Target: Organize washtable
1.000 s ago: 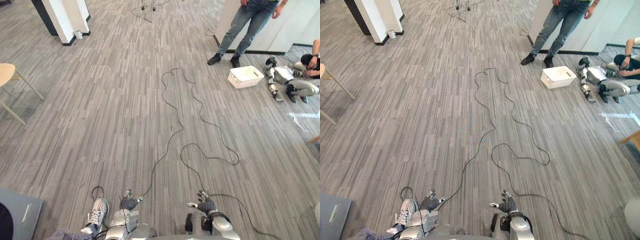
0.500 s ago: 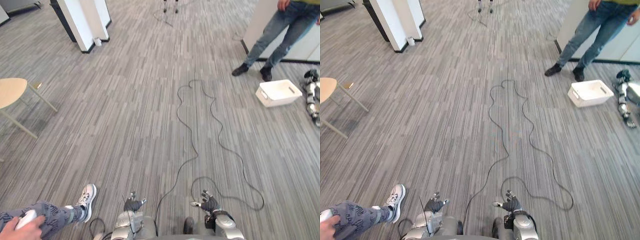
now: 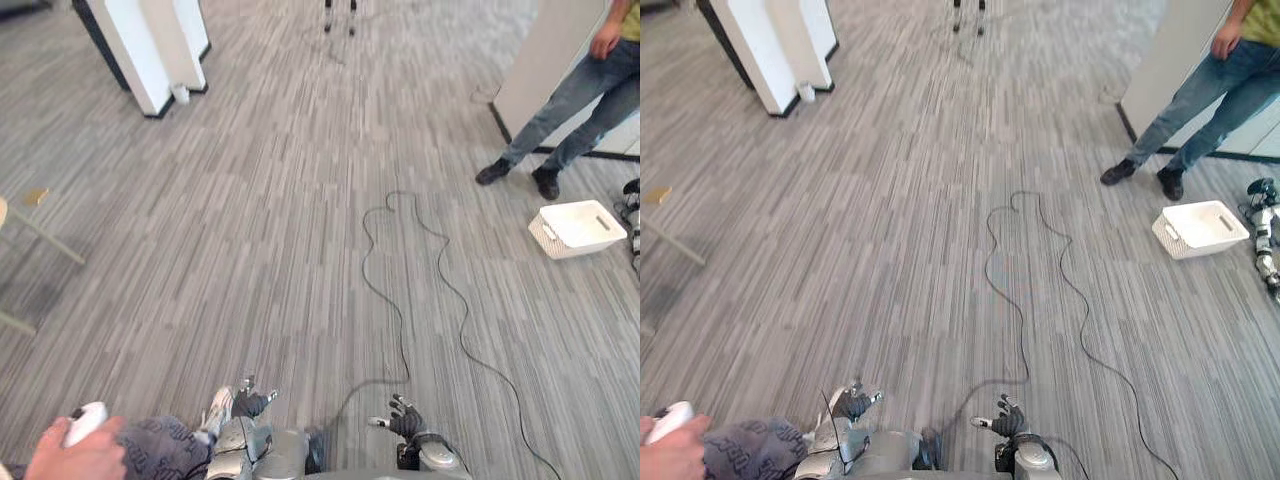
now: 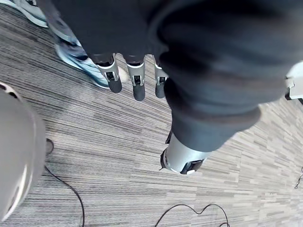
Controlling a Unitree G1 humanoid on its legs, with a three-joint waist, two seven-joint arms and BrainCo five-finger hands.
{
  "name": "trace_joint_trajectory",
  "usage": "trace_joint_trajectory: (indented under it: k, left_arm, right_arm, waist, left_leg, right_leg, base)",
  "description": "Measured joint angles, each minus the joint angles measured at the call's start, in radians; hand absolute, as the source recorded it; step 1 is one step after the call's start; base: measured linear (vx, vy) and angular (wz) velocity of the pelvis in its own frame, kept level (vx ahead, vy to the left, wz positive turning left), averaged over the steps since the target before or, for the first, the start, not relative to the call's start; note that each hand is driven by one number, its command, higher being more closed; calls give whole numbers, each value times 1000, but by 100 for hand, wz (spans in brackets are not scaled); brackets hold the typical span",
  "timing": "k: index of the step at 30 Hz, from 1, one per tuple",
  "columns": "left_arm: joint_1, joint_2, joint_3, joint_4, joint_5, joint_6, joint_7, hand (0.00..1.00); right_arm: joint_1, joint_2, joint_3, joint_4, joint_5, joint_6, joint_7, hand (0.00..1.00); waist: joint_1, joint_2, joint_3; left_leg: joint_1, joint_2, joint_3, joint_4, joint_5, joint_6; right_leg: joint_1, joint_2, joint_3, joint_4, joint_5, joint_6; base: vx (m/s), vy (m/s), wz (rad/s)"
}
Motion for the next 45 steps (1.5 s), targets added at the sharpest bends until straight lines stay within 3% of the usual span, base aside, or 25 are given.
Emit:
trace_joint_trajectory:
  k: [4,6,7,9,11,13,15,16,19,20,22,24,25,26,28,29,31,33,35,36,38,40,43,44,45]
  left_arm:
    - [-14,-4,-36,24,0,14,0,0]
    - [-11,-3,-59,30,1,14,-1,0]
    - [-11,-1,-72,34,1,14,-2,0]
    - [-11,-4,-76,52,1,14,-4,0]
    - [-16,-16,-72,53,5,12,-4,0]
    - [-16,-33,-67,51,11,14,-4,0]
    - [-12,-47,-45,29,10,14,-4,0]
    - [-9,-51,-28,13,10,13,-5,0]
    - [-8,-42,-25,-30,9,12,-4,0]
    - [-7,-41,-23,-46,8,9,-4,0]
    - [-7,-42,-23,-70,8,0,-4,0]
    - [-7,-43,-24,-86,7,-8,-4,0]
    - [4,-44,-26,-98,4,-17,-4,0]
    - [11,-40,-32,-101,0,-25,-3,0]
    - [10,-13,-21,-102,0,-24,-1,0]
    - [10,-12,-15,-103,0,-25,-1,0]
    - [10,-10,-15,-100,0,-24,-1,0]
    - [9,-5,-24,-71,0,-19,-2,0]
    - [9,-2,-29,-43,0,-13,-1,0]
    - [10,-4,-29,-37,1,-10,-1,0]
    - [13,-6,-29,-30,0,-6,-1,0]
    - [12,-10,-30,-16,0,-6,0,0]
    - [14,-12,-47,13,0,-5,0,0]
    - [4,-23,-72,31,0,-4,-2,0]
    - [1,-24,-74,32,0,-4,-2,0]
  right_arm:
    - [-5,-4,-16,-30,0,-8,1,0]
    - [-18,-8,-25,-35,0,-9,0,0]
    - [-24,-7,-32,-29,1,-8,1,0]
    - [-26,-7,-41,-26,0,-8,1,0]
    - [-35,-13,-44,-25,0,-4,1,0]
    - [-36,-17,-43,-48,1,-5,1,0]
    - [-35,-28,-37,-59,1,-4,1,0]
    - [-32,-35,-35,-49,8,1,-1,0]
    - [-13,-19,-26,-40,18,6,-4,0]
    - [-3,-14,-19,-40,22,6,-5,0]
    - [-3,-9,-18,-40,33,6,-6,0]
    - [3,-8,-19,-38,39,7,-7,0]
    - [3,-9,-16,-33,39,5,-8,0]
    - [-5,-15,-3,-2,39,6,-10,0]
    - [-11,4,17,8,39,4,-14,0]
    - [-9,7,17,7,38,4,-17,0]
    - [7,7,12,7,34,4,-20,0]
    - [11,5,5,-10,26,1,-19,0]
    - [15,4,5,-33,22,-4,-14,0]
    - [19,4,6,-41,19,-5,-11,0]
    - [23,7,7,-65,14,-10,0,0]
    - [21,6,5,-85,16,-19,-4,0]
    - [17,8,7,-99,16,-23,-6,0]
    - [14,6,9,-106,10,-23,-7,0]
    - [14,3,7,-109,5,-22,-7,0]
  waist:
    - [-28,-2,5]
    - [-51,-1,9]
    - [-52,-7,12]
    - [-62,-6,12]
    - [-52,11,10]
    - [-66,43,24]
    - [-68,85,30]
    - [-52,96,38]
    - [-41,66,42]
    - [-24,57,40]
    - [-9,50,44]
    - [9,44,47]
    - [9,48,46]
    - [13,46,40]
    - [8,-5,20]
    - [12,-10,17]
    - [33,-29,8]
    - [15,-27,11]
    - [0,-22,15]
    - [-1,-12,18]
    - [-6,-2,23]
    - [-29,-1,23]
    - [-53,-4,22]
    - [-60,9,17]
    - [-49,25,12]
  left_leg:
    - [166,-3,-59,-127,-12,3]
    - [226,4,-89,-178,-21,-13]
    - [263,5,-110,-209,-30,-28]
    - [307,19,-168,-227,-50,-58]
    - [313,51,-216,-190,-51,-60]
    - [211,81,-226,119,-57,-95]
    - [70,126,-224,463,50,-225]
    - [-35,188,-214,727,80,-235]
    - [-182,226,-172,804,38,-167]
    - [-231,228,-140,714,11,-135]
    - [-282,215,-105,494,-7,-127]
    - [-319,177,-122,229,19,-145]
    - [-324,167,-136,63,109,-159]
    - [-307,159,-119,70,224,-127]
    - [-315,129,-86,116,157,-89]
    - [-317,129,-75,140,142,-74]
    - [-254,106,-17,172,60,-42]
    - [-155,72,-11,137,20,-24]
    - [-18,44,-10,90,-23,-11]
    - [18,43,-8,69,-31,-9]
    - [105,46,-7,9,-60,-2]
    - [183,63,-16,-50,-73,-30]
    - [262,75,-47,-106,-97,-68]
    - [303,89,-97,-124,-108,-91]
    - [297,105,-107,-120,-96,-112]
  right_leg:
    - [-205,72,-154,-159,-71,-39]
    - [-247,112,-193,-372,-33,-60]
    - [-258,132,-208,-535,42,-69]
    - [-244,163,-198,-593,213,-130]
    - [-249,167,-208,-520,153,-160]
    - [-199,186,-219,-495,69,-158]
    - [-123,229,-216,-535,40,-165]
    - [-39,268,-193,-568,2,-183]
    - [117,273,-162,-660,-24,-171]
    - [165,264,-137,-703,-21,-166]
    - [226,245,-101,-759,-22,-157]
    - [270,212,-67,-796,-37,-130]
    - [301,202,-45,-823,-63,-89]
    - [333,190,-7,-836,-82,-72]
    - [328,141,36,-835,-54,-77]
    - [324,128,49,-818,-39,-55]
    - [247,87,122,-586,-16,-15]
    - [134,60,151,-261,70,64]
    - [24,51,132,9,19,40]
    - [-8,53,113,36,-5,27]
    - [-119,73,15,12,-54,-17]
    - [-211,120,-78,-179,-74,-54]
    - [-255,181,-107,-485,23,-82]
    - [-227,209,-104,-509,171,-144]
    - [-229,216,-109,-496,158,-160]
  base:
    - [497,74,36]
    - [549,-36,63]
    - [391,-68,47]
    - [547,-146,78]
    - [585,-205,44]
    - [605,-226,-1]
    - [540,-128,-29]
    - [554,-37,-46]
    - [542,-33,-36]
    - [364,1,-52]
    - [583,117,-66]
    - [541,214,-57]
    - [509,283,-62]
    - [521,307,-57]
    - [476,277,-36]
    - [514,308,-35]
    - [542,340,-44]
    - [461,269,-7]
    - [417,175,1]
    - [463,132,-15]
    - [406,53,-5]
    - [428,-56,17]
    - [478,-105,34]
    - [625,-131,48]
    - [730,-167,47]
